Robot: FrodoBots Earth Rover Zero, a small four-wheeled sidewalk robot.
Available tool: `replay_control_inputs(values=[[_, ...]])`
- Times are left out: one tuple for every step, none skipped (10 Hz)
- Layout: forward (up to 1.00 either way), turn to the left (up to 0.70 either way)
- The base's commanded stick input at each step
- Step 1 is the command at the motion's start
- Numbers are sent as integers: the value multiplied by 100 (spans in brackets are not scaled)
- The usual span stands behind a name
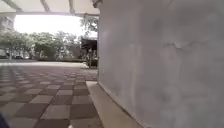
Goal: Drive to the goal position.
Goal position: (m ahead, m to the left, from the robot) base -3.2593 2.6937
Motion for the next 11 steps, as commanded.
replay_control_inputs(values=[[4,0],[4,0],[4,0],[4,0],[4,0],[4,0],[4,0],[4,0],[4,0],[4,0],[4,0]])
